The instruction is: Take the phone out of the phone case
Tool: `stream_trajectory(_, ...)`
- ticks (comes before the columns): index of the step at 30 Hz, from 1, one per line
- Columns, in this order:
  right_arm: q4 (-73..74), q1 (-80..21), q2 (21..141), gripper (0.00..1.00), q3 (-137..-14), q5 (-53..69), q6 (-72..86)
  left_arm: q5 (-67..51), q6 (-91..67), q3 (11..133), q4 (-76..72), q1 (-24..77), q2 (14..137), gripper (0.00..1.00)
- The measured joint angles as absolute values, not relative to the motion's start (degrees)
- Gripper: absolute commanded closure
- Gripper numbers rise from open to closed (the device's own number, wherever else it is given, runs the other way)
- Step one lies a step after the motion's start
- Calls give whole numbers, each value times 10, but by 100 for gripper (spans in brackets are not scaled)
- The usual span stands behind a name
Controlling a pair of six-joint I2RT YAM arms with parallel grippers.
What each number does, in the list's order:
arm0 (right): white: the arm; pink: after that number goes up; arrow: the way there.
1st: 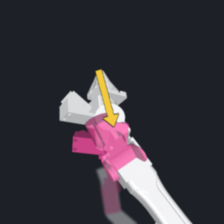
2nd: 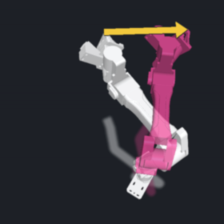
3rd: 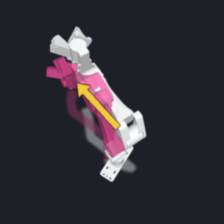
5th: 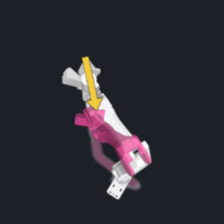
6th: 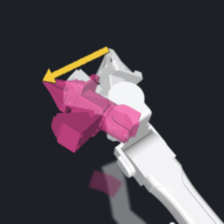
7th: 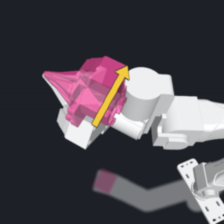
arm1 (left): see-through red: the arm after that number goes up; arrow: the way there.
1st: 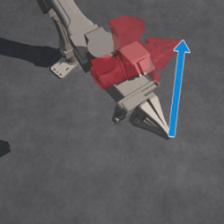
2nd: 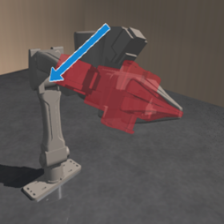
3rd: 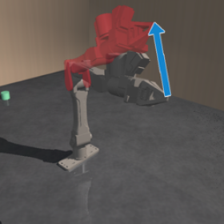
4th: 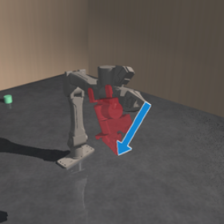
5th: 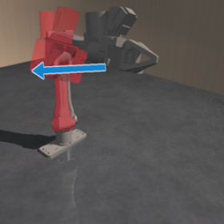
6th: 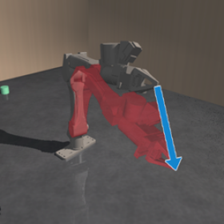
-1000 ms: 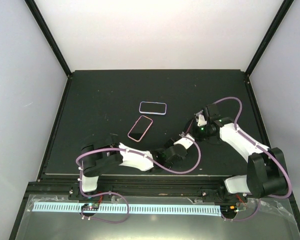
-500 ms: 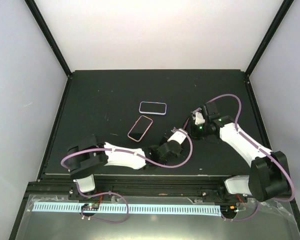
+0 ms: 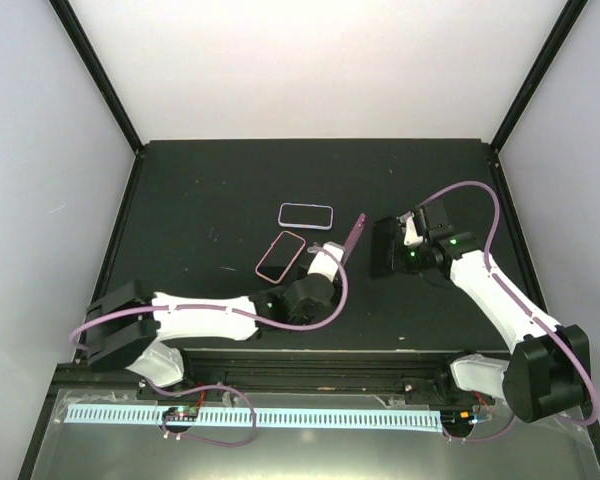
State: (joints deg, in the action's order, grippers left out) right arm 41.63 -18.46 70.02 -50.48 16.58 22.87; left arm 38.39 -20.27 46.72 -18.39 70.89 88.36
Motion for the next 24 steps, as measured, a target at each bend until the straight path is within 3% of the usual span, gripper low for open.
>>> stream_trajectory(9, 412, -166, 694, 99, -517, 37, 165, 384, -229, 402, -160, 706, 746, 98)
stream_trajectory(14, 401, -100, 741, 99, -580, 2, 58, 378, -236, 341, -128, 710, 645, 98)
stream_trajectory(24, 440, 71, 905, 99, -730, 79, -135, 373, -239, 290, -52, 720, 520, 98)
